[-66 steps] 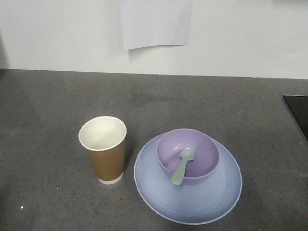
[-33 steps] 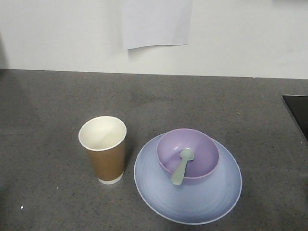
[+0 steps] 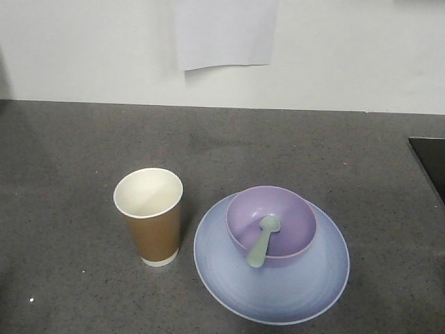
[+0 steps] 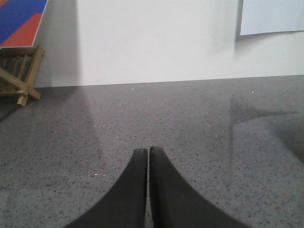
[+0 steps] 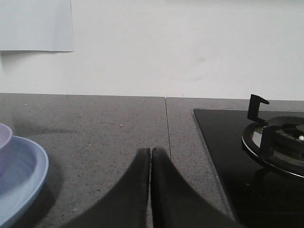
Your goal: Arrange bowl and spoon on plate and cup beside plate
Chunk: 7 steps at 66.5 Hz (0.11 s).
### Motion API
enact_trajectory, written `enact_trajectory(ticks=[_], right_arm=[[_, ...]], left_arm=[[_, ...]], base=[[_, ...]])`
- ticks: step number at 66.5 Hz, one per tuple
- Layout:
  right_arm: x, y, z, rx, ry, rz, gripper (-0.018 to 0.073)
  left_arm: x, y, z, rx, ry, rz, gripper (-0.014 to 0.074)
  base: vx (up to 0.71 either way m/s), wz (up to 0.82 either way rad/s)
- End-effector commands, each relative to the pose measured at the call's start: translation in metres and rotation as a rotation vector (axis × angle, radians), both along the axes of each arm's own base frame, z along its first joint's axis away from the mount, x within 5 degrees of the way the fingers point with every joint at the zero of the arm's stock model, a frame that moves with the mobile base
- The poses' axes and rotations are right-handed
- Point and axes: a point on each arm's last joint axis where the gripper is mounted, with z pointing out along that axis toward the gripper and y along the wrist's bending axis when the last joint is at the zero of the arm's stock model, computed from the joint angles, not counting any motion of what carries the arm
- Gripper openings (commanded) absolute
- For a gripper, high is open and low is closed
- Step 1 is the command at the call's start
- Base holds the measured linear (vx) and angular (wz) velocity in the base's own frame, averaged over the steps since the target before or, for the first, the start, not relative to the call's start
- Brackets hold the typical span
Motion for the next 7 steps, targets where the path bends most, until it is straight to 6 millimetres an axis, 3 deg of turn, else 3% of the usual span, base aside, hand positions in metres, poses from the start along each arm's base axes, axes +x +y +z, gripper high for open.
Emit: enact_trajectory(ticks=[1, 7], right_arm=[[-0.0009, 0.0003, 0.007, -0.01, -0.089, 0.003, -0.0003], [-0.0009, 0.0003, 0.007, -0.01, -0.089, 0.003, -0.0003]], left_arm=[[-0.0005, -0.0007, 0.009, -0.01, -0.079, -0.007, -0.0008], [-0.0005, -0.0007, 0.009, -0.01, -0.079, -0.007, -0.0008]], base=[[0.0, 0.0], [0.0, 0.0]])
